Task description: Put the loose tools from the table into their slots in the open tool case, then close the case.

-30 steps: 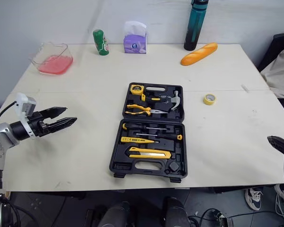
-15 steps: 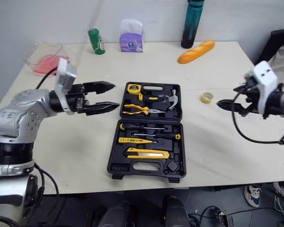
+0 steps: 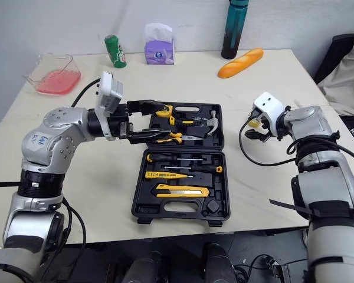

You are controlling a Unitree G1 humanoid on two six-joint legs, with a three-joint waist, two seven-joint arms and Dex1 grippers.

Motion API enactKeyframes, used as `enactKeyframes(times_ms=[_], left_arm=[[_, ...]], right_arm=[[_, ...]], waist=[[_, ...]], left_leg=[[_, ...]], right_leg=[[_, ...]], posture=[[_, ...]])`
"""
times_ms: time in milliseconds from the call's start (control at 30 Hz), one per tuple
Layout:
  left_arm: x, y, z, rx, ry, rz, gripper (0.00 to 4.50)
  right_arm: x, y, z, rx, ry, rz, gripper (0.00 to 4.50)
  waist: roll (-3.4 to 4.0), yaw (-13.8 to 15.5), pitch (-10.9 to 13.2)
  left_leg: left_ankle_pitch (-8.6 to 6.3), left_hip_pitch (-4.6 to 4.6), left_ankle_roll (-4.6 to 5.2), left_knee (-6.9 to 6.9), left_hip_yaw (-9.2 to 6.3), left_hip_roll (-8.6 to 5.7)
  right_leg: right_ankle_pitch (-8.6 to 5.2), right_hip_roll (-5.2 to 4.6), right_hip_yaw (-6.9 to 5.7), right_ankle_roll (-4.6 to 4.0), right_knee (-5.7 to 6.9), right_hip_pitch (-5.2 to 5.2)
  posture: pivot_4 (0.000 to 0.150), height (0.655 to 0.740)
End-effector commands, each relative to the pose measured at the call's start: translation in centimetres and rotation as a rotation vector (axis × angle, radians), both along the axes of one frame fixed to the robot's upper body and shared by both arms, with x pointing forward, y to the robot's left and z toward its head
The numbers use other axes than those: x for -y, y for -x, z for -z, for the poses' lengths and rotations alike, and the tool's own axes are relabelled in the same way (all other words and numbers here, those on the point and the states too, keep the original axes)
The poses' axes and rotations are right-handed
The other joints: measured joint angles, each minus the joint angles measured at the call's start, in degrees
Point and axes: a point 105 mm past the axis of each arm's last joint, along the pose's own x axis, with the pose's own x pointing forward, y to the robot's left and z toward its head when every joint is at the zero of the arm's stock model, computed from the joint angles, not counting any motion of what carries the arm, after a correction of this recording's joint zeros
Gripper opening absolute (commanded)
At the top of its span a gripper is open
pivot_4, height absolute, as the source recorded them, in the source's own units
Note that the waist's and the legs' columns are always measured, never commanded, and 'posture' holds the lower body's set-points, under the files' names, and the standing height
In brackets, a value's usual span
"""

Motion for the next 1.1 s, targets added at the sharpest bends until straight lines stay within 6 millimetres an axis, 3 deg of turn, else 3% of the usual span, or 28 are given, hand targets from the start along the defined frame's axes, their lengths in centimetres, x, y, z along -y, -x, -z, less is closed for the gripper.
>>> enactKeyframes(times_ms=[33, 300, 433, 767, 867, 900, 1000, 1100], left_arm=[[-0.2, 0.6, -1.2, 0.065, 0.008, -0.008, 4.48], [-0.5, 0.5, -1.7, 0.078, 0.011, -0.038, 4.48], [-0.5, 0.6, -1.9, 0.082, 0.016, -0.046, 4.50], [-0.4, 0.7, -1.8, 0.078, 0.024, -0.055, 4.50], [-0.4, 0.6, -1.9, 0.079, 0.025, -0.053, 4.50], [-0.3, 0.6, -1.9, 0.080, 0.024, -0.052, 4.50], [-0.3, 0.6, -2.0, 0.080, 0.024, -0.050, 4.50], [-0.2, 0.8, -1.9, 0.079, 0.025, -0.042, 4.50]], right_arm=[[0.1, -0.7, -1.3, 0.079, -0.004, 0.044, 4.50], [-0.6, -1.4, -0.7, 0.123, -0.028, 0.099, 4.50], [-0.9, -1.6, -0.6, 0.130, -0.027, 0.093, 2.75], [-0.9, -1.4, 0.1, 0.106, 0.005, 0.085, 2.75], [-0.9, -1.4, 0.1, 0.102, 0.003, 0.085, 1.93], [-0.8, -1.4, 0.1, 0.105, 0.002, 0.087, 1.27], [-0.7, -1.4, -0.3, 0.111, -0.003, 0.082, 0.05], [-0.6, -1.1, -1.3, 0.113, -0.005, 0.037, 0.05]], waist=[[0.00, -0.35, 0.00], [0.05, -0.75, 0.03], [0.09, -0.70, 0.05], [0.14, -0.68, 0.08], [0.14, -0.70, 0.08], [0.14, -0.74, 0.08], [0.20, -0.78, 0.12], [0.25, -0.76, 0.15]], left_leg=[[0.00, 0.00, 0.00, 0.00, -0.03, 0.00], [0.01, 0.01, -0.02, -0.02, -0.03, 0.03], [0.01, 0.01, -0.02, -0.01, -0.03, 0.02], [0.01, 0.01, -0.02, -0.02, -0.05, 0.02], [0.01, 0.01, -0.02, -0.02, -0.05, 0.02], [0.01, 0.01, -0.02, -0.02, -0.05, 0.03], [0.01, 0.01, -0.03, -0.02, -0.03, 0.02], [0.01, 0.02, -0.03, -0.03, -0.02, 0.03]], right_leg=[[0.00, 0.00, 0.01, 0.00, 0.00, 0.01], [-0.01, 0.01, 0.14, -0.01, 0.00, 0.02], [-0.01, 0.01, 0.26, -0.01, 0.01, 0.02], [-0.01, 0.01, 0.35, -0.01, 0.00, 0.02], [-0.01, 0.01, 0.36, -0.01, 0.00, 0.02], [-0.01, 0.02, 0.36, -0.01, 0.00, 0.03], [-0.01, 0.02, 0.36, -0.01, 0.00, 0.01], [-0.01, 0.02, 0.36, -0.01, 0.00, 0.02]], posture=[[0.150, 0.7394], [0.150, 0.7394], [0.150, 0.7394], [0.150, 0.7394], [0.150, 0.7394], [0.150, 0.7394], [0.150, 0.7394], [0.150, 0.7394]])
